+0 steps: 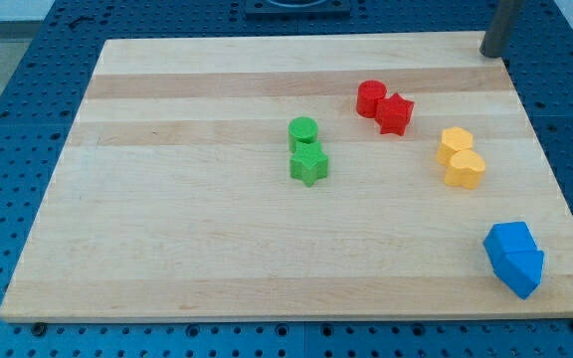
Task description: Point at the yellow hexagon
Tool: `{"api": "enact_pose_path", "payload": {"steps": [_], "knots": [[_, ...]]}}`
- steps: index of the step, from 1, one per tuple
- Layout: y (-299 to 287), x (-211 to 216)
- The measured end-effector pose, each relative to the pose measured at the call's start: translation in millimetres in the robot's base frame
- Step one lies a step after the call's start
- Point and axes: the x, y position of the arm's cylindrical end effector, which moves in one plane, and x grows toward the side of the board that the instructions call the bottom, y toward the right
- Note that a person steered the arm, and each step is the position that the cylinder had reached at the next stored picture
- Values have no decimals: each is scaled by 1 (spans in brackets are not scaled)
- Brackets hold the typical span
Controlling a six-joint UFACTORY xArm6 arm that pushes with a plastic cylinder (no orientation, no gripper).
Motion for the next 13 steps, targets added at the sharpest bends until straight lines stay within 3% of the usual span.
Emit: {"api": "enact_pose_path", "payload": {"steps": [4, 5, 6, 9, 13], "knots": [[-95, -6], [-94, -4], [-80, 60], [-100, 94], [-131, 208]]}}
